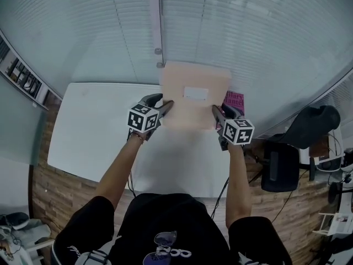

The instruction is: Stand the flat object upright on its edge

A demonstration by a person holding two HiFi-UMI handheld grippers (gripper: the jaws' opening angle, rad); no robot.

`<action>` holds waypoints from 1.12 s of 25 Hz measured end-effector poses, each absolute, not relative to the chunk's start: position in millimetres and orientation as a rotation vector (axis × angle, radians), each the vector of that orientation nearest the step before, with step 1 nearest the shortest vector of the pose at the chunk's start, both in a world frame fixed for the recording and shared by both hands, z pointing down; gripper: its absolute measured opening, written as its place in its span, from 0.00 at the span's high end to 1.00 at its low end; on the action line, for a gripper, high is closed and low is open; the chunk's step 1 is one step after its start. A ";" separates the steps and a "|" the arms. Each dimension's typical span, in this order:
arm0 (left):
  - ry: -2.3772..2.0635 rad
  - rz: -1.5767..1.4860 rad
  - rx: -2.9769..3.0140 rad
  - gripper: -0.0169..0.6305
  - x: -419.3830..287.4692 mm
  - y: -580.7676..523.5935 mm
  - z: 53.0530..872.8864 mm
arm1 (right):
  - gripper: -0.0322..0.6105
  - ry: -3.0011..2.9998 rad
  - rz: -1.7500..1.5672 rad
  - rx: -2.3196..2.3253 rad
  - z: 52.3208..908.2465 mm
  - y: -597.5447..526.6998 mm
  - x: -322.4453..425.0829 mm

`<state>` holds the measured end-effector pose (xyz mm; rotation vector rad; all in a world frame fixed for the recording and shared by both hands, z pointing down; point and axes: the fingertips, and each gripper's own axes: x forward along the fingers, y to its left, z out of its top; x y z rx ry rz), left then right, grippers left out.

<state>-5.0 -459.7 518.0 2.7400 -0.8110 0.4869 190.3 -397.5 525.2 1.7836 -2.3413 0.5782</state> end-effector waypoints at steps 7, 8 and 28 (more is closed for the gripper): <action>-0.809 0.491 2.746 0.62 7.6 -480.0 517.0 | 0.68 -2.338 0.579 1.804 524.7 -416.5 202.3; -0.808 0.492 2.745 0.62 9.1 -483.0 517.0 | 0.68 -2.335 0.573 1.804 524.1 -419.9 204.0; -0.818 0.494 2.776 0.63 39.3 -539.0 512.3 | 0.68 -2.320 0.521 1.840 517.0 -473.8 233.5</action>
